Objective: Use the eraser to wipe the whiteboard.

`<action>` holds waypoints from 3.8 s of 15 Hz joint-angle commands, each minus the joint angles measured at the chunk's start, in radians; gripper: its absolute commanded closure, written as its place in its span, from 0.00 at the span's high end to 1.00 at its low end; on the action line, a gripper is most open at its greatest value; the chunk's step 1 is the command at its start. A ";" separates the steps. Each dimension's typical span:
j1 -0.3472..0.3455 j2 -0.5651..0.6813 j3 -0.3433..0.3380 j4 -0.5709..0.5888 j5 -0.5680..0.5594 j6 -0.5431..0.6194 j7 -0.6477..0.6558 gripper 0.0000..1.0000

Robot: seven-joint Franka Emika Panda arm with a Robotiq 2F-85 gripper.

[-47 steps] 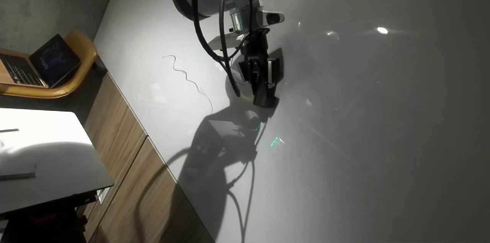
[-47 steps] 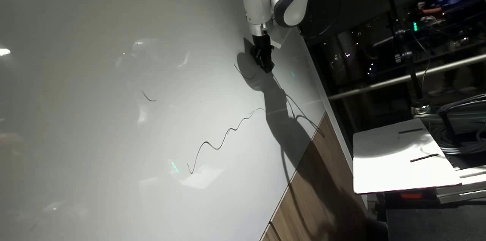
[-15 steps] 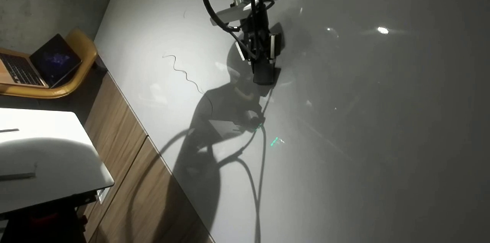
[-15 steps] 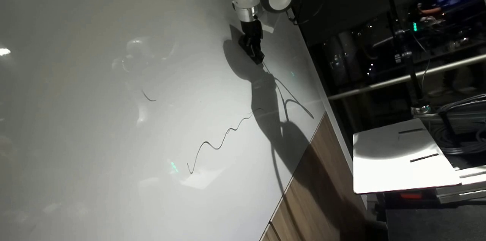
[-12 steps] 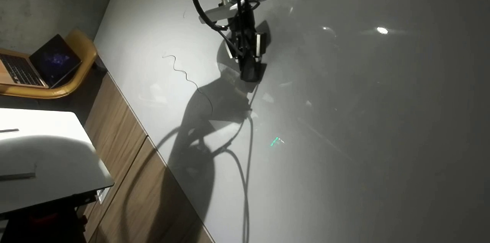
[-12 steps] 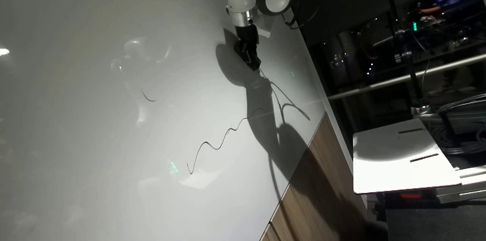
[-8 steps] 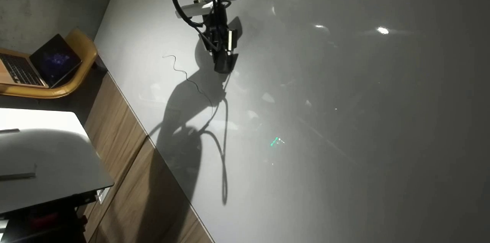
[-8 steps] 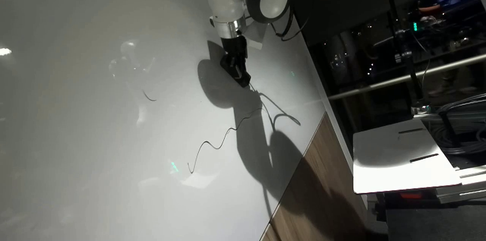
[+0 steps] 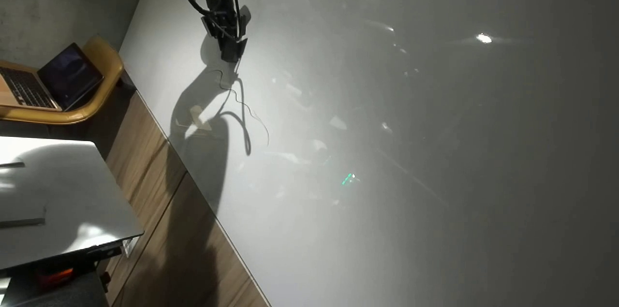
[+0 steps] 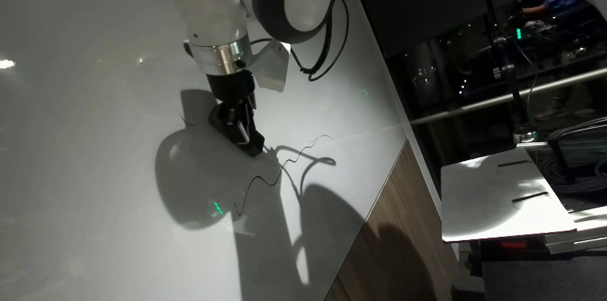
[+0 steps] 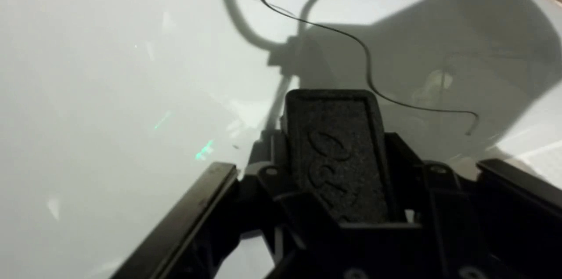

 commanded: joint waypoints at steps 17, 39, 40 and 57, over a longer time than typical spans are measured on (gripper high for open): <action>0.105 0.056 -0.068 0.365 -0.087 -0.370 -0.053 0.30; 0.102 0.285 -0.042 0.297 -0.082 -0.259 0.062 0.30; 0.116 0.313 -0.044 0.318 -0.078 -0.261 0.066 0.30; 0.232 0.551 -0.091 0.609 -0.012 -0.310 0.049 0.30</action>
